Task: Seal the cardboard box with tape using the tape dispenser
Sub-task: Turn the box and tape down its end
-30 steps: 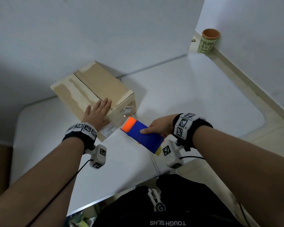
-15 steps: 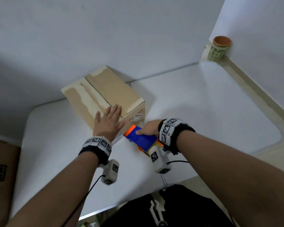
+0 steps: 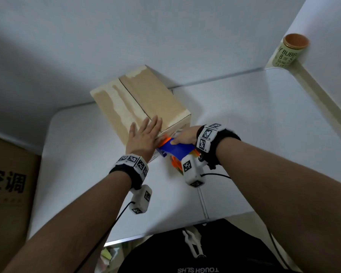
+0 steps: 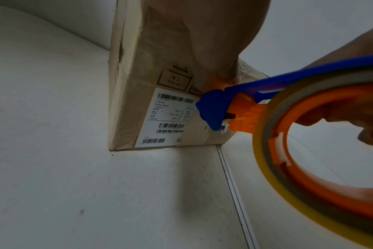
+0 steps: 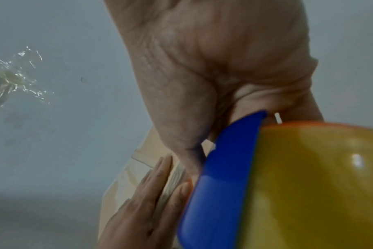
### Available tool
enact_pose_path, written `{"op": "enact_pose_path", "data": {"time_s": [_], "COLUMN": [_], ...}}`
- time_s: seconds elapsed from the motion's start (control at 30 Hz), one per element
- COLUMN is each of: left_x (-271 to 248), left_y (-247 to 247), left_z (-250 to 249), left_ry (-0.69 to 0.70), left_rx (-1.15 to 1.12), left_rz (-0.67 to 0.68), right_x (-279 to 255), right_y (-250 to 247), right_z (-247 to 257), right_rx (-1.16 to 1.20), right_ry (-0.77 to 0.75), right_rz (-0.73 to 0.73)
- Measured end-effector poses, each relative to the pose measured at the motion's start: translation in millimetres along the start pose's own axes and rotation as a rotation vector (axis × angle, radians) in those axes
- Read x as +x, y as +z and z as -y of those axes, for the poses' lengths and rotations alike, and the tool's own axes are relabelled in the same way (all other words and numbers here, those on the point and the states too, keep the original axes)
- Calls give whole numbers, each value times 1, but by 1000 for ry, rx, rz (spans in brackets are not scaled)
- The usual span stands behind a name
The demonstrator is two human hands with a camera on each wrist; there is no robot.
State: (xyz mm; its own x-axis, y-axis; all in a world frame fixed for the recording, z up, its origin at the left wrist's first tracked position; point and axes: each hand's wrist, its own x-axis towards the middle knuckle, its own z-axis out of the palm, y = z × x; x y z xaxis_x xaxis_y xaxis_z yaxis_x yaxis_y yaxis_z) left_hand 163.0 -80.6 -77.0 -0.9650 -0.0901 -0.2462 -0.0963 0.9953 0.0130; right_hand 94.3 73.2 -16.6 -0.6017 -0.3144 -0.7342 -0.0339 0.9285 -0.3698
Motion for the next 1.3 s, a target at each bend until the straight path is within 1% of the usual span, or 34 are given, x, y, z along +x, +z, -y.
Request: {"op": "enact_pose_path", "data": {"time_s": [0.07,0.13,0.17,0.23,0.3,0.37,0.43,0.47,0.5,0.53,0.57,0.6,0.63,0.67,0.7,0.77,0.87,1.0,1.1,1.13,1.2,1.27,1.3], "left_x": [1,3,4,6,6,3,-6,-12,-18,-23,-27,-30,-31,-31,-30,-28,-26,-21,-15,-13,-12,-17,-21], "left_y": [-1,3,4,4,-1,-15,-27,-32,-35,-34,-31,-24,-15,-6,3,15,23,38,48,53,63,73,78], "left_z": [0,4,5,6,8,12,16,16,14,9,2,-7,-15,-22,-29,-34,-36,-29,-24,-24,-23,-18,-10], "left_ry": [31,34,34,40,58,30,-71,-136,-177,-189,-186,-181,-191,-213,-235,-263,-295,-332,-373,-401,-500,-660,-738], "left_rx": [-7,4,-1,-30,-164,-470,-881,-1095,-1286,-1409,-1467,-1492,-1509,-1537,-1564,-1596,-1635,-1614,-1604,-1609,-1646,-1661,-1658], "left_rz": [-29,-52,-47,-33,-44,-103,-206,-222,-192,-125,-38,57,129,162,157,99,73,97,153,168,185,185,214], "right_x": [-2,-4,-4,-7,-5,-5,-8,-8,-8,-6,-4,-2,-1,2,5,11,18,23,24,24,23,23,23], "right_y": [0,0,0,-8,-24,-39,-51,-55,-59,-61,-63,-62,-60,-56,-52,-44,-43,-46,-45,-45,-46,-47,-47], "right_z": [-2,-11,-21,-34,-43,-50,-53,-54,-52,-49,-43,-37,-28,-19,-12,0,7,11,12,11,10,9,9], "right_rx": [-25,-66,-70,-18,58,31,61,67,61,77,90,88,55,-3,-78,-224,-360,-418,-411,-413,-409,-400,-395], "right_ry": [-31,-10,-4,47,118,167,186,191,165,120,68,20,-26,-78,-134,-211,-235,-239,-231,-229,-227,-225,-224], "right_rz": [-25,4,-4,-101,-175,-253,-383,-432,-494,-561,-624,-668,-682,-665,-627,-552,-520,-500,-505,-503,-494,-488,-482]}}
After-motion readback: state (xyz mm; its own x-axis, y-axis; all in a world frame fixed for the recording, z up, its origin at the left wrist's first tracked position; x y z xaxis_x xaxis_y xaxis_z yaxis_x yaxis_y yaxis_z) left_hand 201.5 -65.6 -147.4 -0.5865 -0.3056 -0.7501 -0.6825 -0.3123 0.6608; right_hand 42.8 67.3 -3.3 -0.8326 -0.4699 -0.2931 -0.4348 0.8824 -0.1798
